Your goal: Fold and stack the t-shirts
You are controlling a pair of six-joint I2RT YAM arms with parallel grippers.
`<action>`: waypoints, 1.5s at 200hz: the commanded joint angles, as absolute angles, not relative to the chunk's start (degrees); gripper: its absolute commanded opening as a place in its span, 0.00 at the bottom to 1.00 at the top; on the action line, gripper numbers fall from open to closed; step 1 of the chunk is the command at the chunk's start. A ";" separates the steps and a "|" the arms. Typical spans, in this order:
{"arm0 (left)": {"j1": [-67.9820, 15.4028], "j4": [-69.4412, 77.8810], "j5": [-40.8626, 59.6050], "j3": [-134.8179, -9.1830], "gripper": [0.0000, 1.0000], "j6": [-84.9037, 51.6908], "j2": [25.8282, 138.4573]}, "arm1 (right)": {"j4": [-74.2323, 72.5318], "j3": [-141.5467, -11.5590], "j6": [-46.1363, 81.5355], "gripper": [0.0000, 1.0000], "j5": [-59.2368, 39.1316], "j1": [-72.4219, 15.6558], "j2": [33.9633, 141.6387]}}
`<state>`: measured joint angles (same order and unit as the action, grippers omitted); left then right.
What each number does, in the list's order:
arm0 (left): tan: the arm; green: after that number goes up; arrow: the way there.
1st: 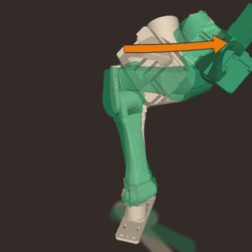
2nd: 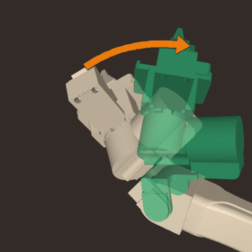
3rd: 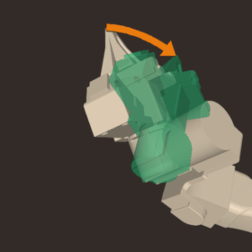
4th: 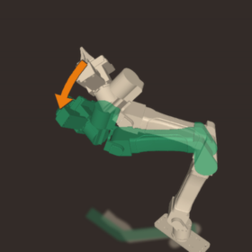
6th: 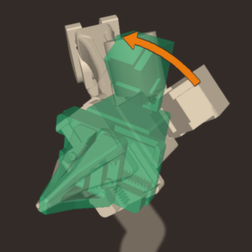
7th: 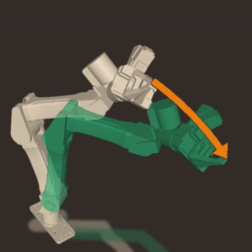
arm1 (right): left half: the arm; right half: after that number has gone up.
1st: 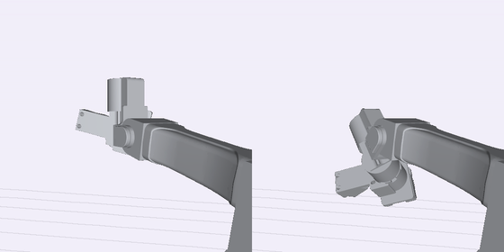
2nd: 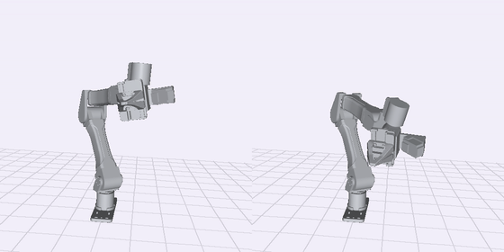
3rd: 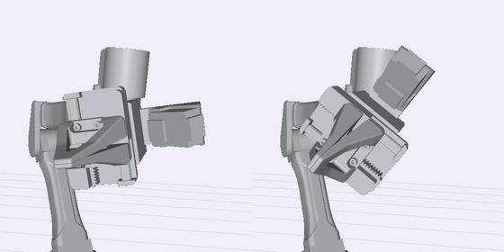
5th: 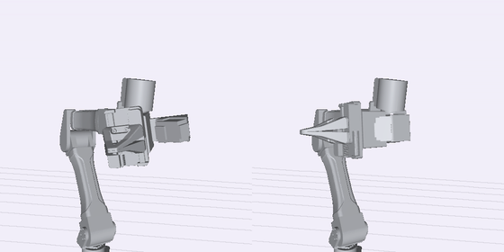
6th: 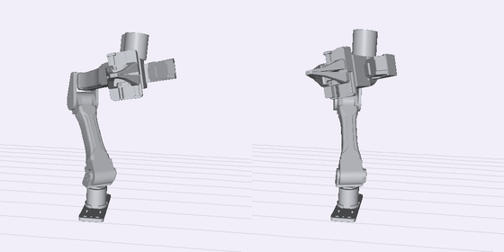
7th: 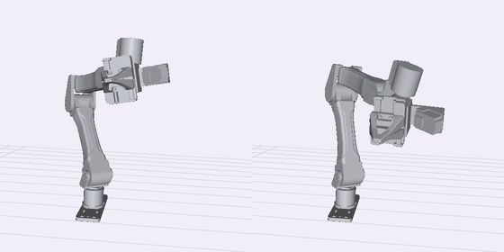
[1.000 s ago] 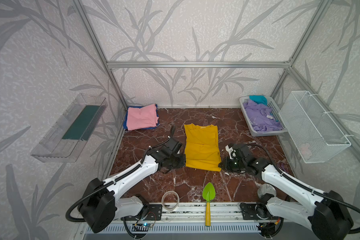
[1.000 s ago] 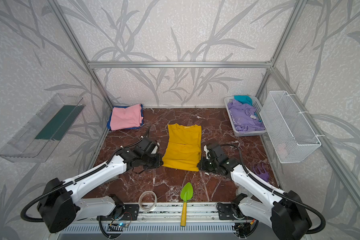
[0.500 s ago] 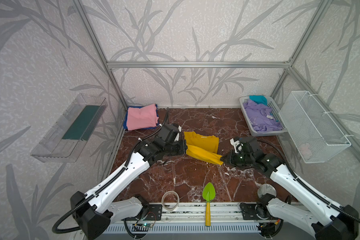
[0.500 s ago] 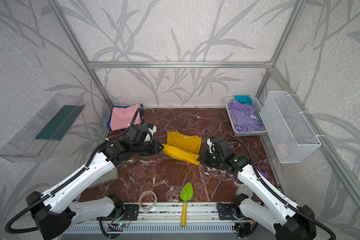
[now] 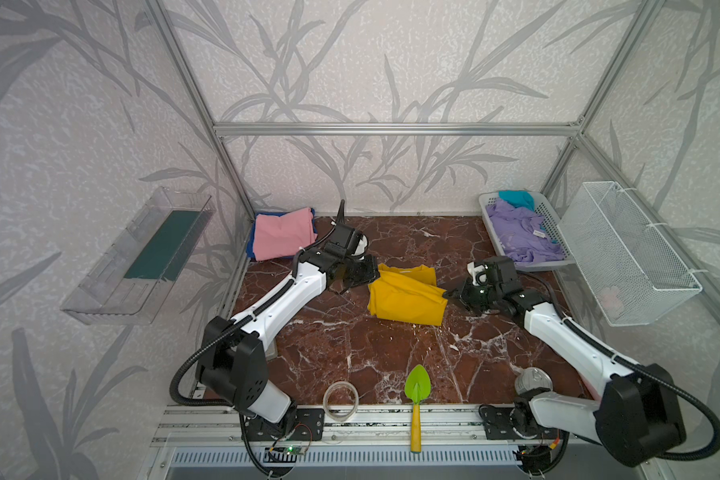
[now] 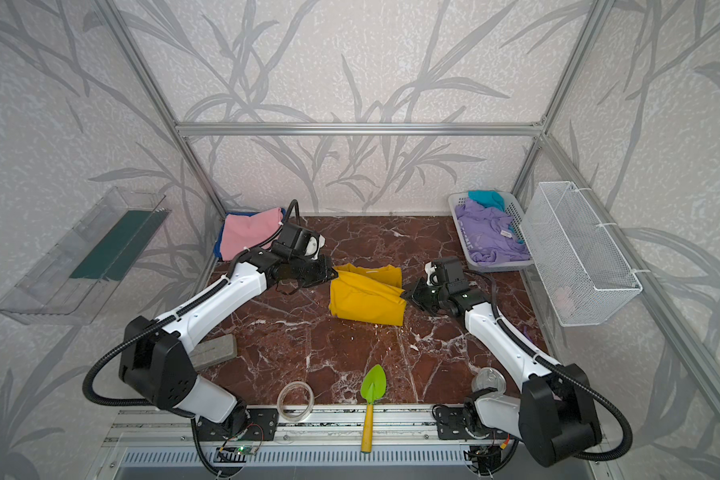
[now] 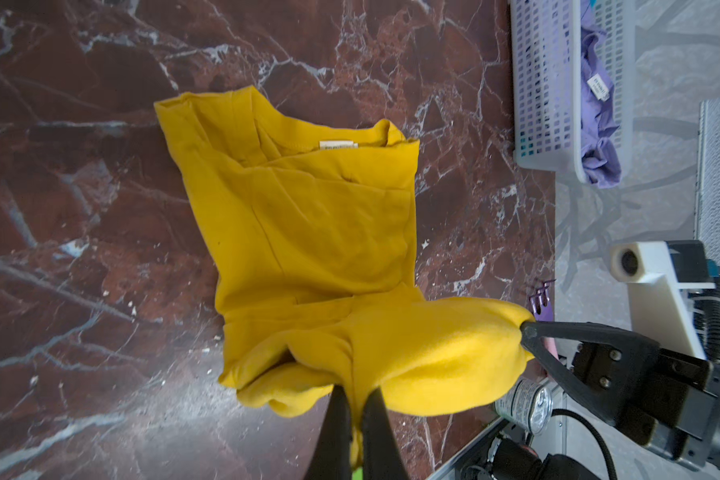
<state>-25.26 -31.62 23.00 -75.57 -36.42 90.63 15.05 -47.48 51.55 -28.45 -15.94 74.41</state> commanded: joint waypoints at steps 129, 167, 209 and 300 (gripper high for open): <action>-15.67 -21.72 31.08 -96.33 0.00 -38.16 120.05 | 0.19 -76.69 50.77 0.00 -35.43 -7.61 116.60; -14.78 -23.10 29.91 -98.14 0.00 -37.55 123.09 | 2.28 -81.24 49.52 0.00 -35.72 -7.35 120.96; -14.52 -23.59 29.53 -97.92 0.00 -37.44 120.95 | 1.75 -81.94 49.50 0.00 -36.30 -7.38 120.79; -15.41 -26.99 26.90 -85.27 0.00 -36.99 97.78 | 7.42 -76.38 43.31 0.00 -35.19 -11.28 101.58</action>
<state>-15.81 -24.60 29.98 -88.25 -38.13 105.47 3.97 -78.22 47.18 -37.08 -9.78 110.39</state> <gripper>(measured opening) 0.048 0.062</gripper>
